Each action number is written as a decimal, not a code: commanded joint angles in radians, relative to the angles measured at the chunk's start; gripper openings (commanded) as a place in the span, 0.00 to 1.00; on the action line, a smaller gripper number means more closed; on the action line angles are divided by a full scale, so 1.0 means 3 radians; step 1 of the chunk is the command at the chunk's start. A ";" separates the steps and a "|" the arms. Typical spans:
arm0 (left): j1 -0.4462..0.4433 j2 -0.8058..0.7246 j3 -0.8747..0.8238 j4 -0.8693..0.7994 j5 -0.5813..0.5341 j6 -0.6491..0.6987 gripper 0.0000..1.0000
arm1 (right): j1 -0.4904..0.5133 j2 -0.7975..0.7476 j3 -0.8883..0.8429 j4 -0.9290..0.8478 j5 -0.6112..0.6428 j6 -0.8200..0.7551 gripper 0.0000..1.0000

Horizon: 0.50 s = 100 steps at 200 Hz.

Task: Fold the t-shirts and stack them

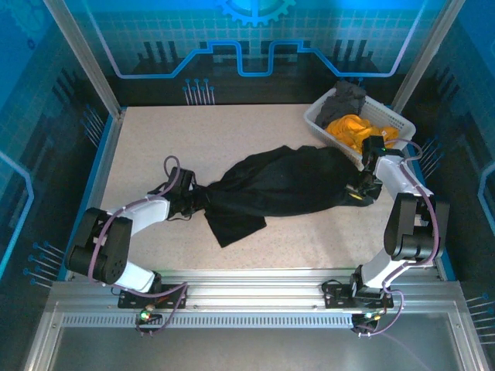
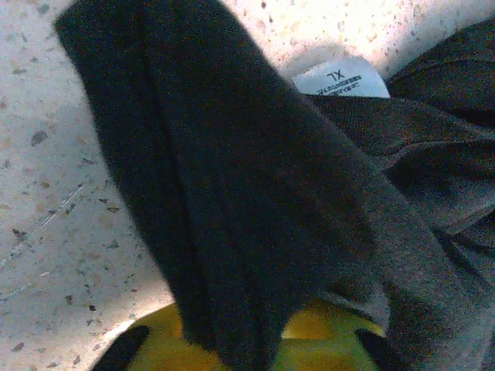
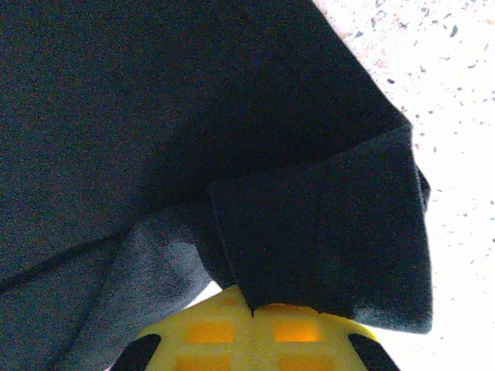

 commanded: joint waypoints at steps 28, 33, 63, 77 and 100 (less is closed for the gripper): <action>-0.0009 -0.0596 0.0597 -0.0488 -0.0273 -0.0230 0.00 | 0.0160 -0.0317 0.0216 -0.0092 -0.0051 0.0010 0.00; 0.0001 -0.0656 0.0666 -0.0532 -0.0296 -0.0281 0.00 | 0.0186 -0.0359 0.0267 -0.0098 -0.0057 0.0016 0.00; 0.0200 -0.0867 0.1144 -0.0689 -0.0288 -0.0648 0.00 | 0.0278 -0.0556 0.0696 -0.0128 -0.0137 0.0093 0.00; 0.0364 -0.0901 0.1352 -0.0695 -0.0204 -0.0824 0.00 | 0.0277 -0.0584 0.0946 -0.0128 -0.0228 0.0137 0.00; 0.0675 -0.0890 0.1736 -0.0663 -0.0068 -0.1082 0.00 | 0.0277 -0.0545 0.1393 -0.0022 -0.0474 0.0183 0.00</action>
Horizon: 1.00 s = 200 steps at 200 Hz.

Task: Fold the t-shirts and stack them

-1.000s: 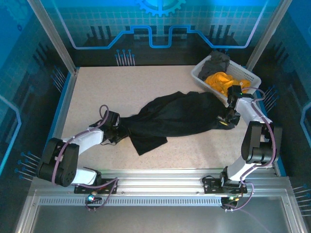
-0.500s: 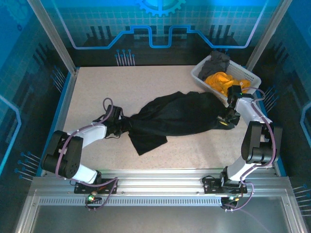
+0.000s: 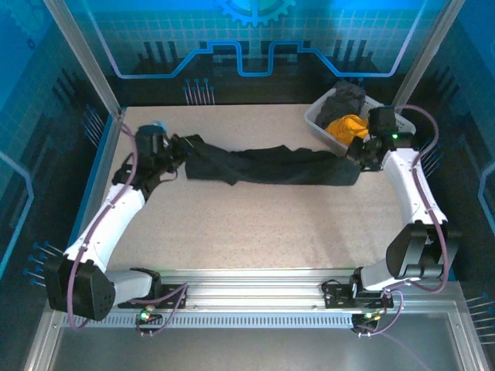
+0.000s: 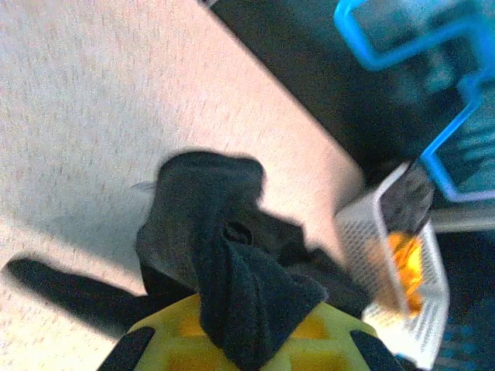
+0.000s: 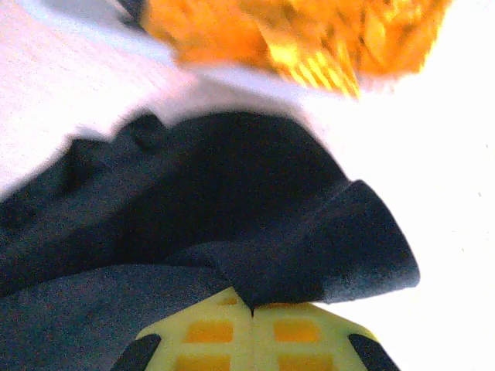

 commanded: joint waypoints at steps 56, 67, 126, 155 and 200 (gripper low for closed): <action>0.1048 0.0738 0.1686 0.0164 0.0687 -0.1018 0.00 | -0.0033 0.0708 0.1900 0.0439 -0.1165 0.0385 0.00; 0.1156 0.0858 0.1996 0.0178 0.0721 -0.1088 0.00 | -0.0024 0.0827 0.2240 0.0478 -0.1257 0.0428 0.00; 0.1392 0.0431 0.1917 0.0261 0.0673 -0.1330 0.00 | -0.0001 0.0154 0.1740 0.0655 -0.1116 0.0524 0.00; 0.1229 -0.0257 0.1007 -0.0464 0.0093 -0.1302 0.00 | 0.0108 -0.0869 0.0042 0.0687 -0.0811 0.0808 0.00; 0.0980 -0.1124 -0.0758 -0.1353 0.0066 -0.1225 0.00 | 0.0229 -0.1969 -0.2456 0.0382 -0.0764 0.1195 0.30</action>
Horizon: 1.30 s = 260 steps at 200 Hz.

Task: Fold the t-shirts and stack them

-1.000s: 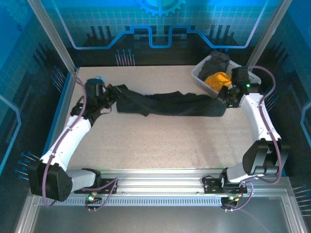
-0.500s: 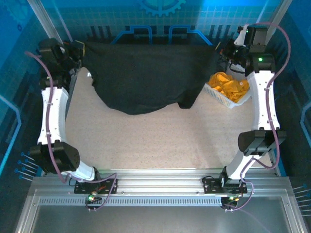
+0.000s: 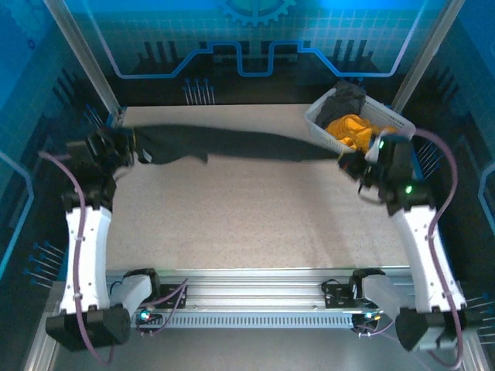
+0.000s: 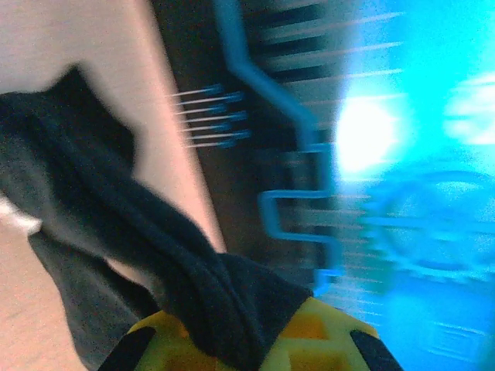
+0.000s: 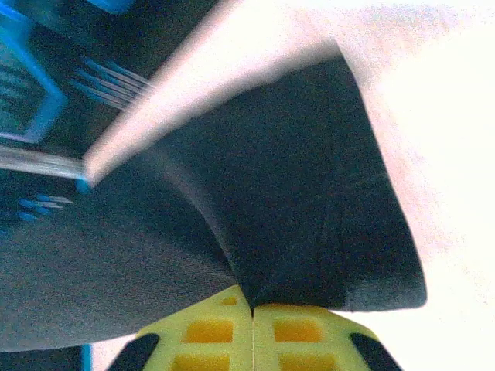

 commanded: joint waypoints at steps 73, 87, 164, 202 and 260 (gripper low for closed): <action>-0.0084 -0.0663 -0.1382 -0.1244 0.0147 0.0232 0.00 | -0.0254 -0.0280 -0.1261 -0.0708 -0.0033 0.0342 0.58; -0.0084 -0.0589 -0.1307 -0.1256 0.0139 0.0297 0.00 | -0.0273 -0.0242 -0.1329 -0.0547 -0.0050 0.0441 0.56; -0.0084 -0.0358 -0.1035 -0.1130 0.0155 0.0397 0.00 | -0.0303 0.1072 -0.1133 0.0536 -0.0124 0.0582 0.46; -0.0084 -0.0315 -0.0930 -0.1063 0.0189 0.0388 0.00 | -0.0305 0.1497 -0.0907 0.0712 -0.0078 0.0508 0.45; -0.0084 -0.0239 -0.0779 -0.1015 0.0181 0.0388 0.00 | -0.0253 0.1942 -0.0770 0.0474 -0.0088 0.0534 0.35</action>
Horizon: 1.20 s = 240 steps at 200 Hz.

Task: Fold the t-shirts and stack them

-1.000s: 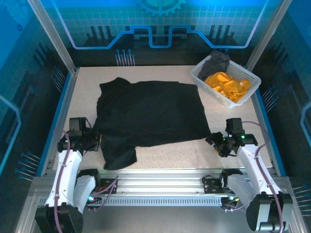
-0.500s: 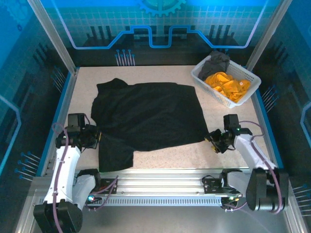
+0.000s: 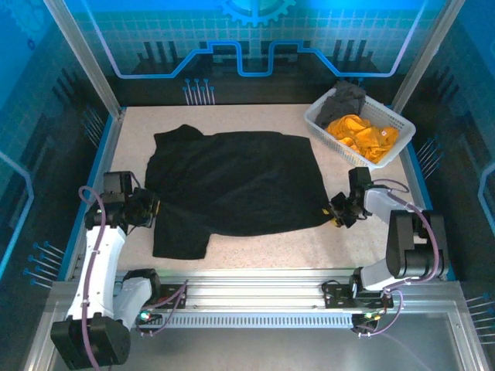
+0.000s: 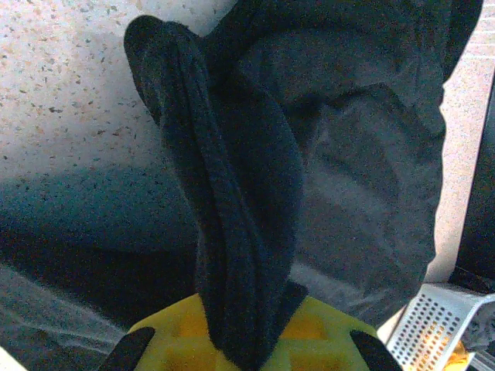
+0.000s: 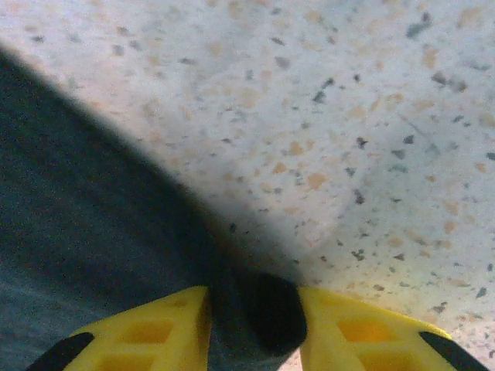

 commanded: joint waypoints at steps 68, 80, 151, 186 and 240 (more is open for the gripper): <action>-0.0010 0.0097 0.0184 0.0323 0.0114 0.0023 0.00 | 0.0268 0.0374 0.0356 -0.0127 0.0039 0.0115 0.00; -0.0010 0.0145 0.0226 0.0476 0.0158 0.0006 0.00 | 0.0345 0.0306 0.0543 -0.0123 0.0076 0.0077 0.00; 0.0065 0.0802 0.1490 0.1236 0.0189 -0.0327 0.00 | 0.0475 -0.0023 0.2711 -0.0039 0.0305 -0.0364 0.00; 0.0187 0.0768 0.2192 0.1447 -0.0149 -0.0404 0.00 | 0.0463 -0.0116 0.3519 0.0172 0.0368 -0.0433 0.00; 0.0291 0.0565 0.2808 0.1607 -0.0525 -0.0389 0.00 | 0.0372 -0.0550 0.3723 0.0505 0.0444 -0.0291 0.00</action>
